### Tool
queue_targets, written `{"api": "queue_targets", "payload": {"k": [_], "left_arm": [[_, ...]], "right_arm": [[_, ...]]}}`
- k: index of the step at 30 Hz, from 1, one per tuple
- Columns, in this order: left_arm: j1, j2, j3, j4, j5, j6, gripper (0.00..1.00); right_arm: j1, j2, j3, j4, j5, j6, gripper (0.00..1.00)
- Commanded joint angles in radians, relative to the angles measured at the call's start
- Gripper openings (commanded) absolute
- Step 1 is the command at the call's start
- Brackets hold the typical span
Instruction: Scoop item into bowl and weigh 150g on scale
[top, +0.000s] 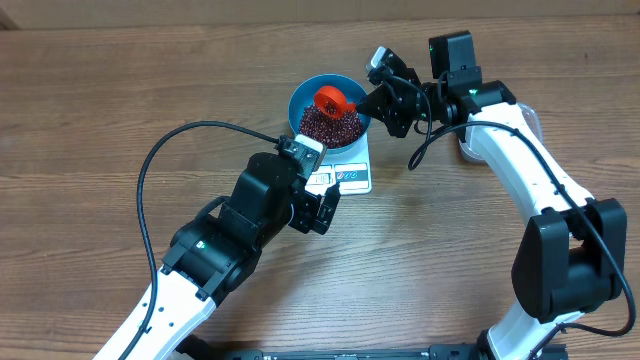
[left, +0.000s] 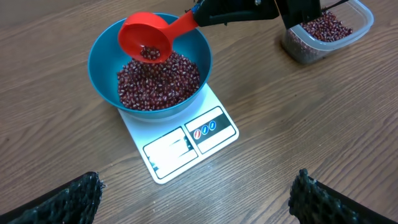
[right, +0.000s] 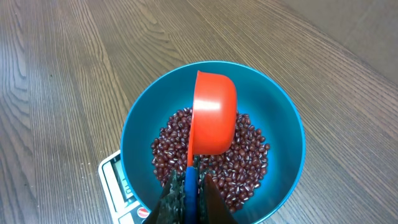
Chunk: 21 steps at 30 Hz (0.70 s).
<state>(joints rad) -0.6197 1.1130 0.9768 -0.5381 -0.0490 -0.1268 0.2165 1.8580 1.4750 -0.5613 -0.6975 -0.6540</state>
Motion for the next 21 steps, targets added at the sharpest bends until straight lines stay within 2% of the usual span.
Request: {"api": "queue_targets", "payload": {"k": [1,4,7,10,13,21], "left_arm": [[0.004,-0.002,-0.006,0.000,-0.002,0.008,1.00],[0.004,-0.002,-0.006,0.001,-0.002,0.008,0.99],[0.004,-0.002,-0.006,0.003,-0.002,0.008,0.99],[0.004,-0.002,-0.006,0.004,-0.002,0.008,0.99],[0.004,-0.002,-0.006,0.005,-0.002,0.007,0.99],[0.004,-0.002,-0.006,0.004,-0.002,0.007,1.00]], "right_arm": [[-0.003,-0.033,0.026,0.006,0.007,0.004,0.04],[0.000,-0.033,0.026,-0.019,-0.002,0.000,0.04],[-0.002,-0.033,0.026,-0.031,0.120,-0.001,0.04],[-0.003,-0.033,0.026,-0.040,0.045,0.006,0.04],[-0.003,-0.033,0.026,-0.042,0.092,-0.004,0.04],[-0.002,-0.033,0.026,-0.045,0.045,-0.004,0.04]]}}
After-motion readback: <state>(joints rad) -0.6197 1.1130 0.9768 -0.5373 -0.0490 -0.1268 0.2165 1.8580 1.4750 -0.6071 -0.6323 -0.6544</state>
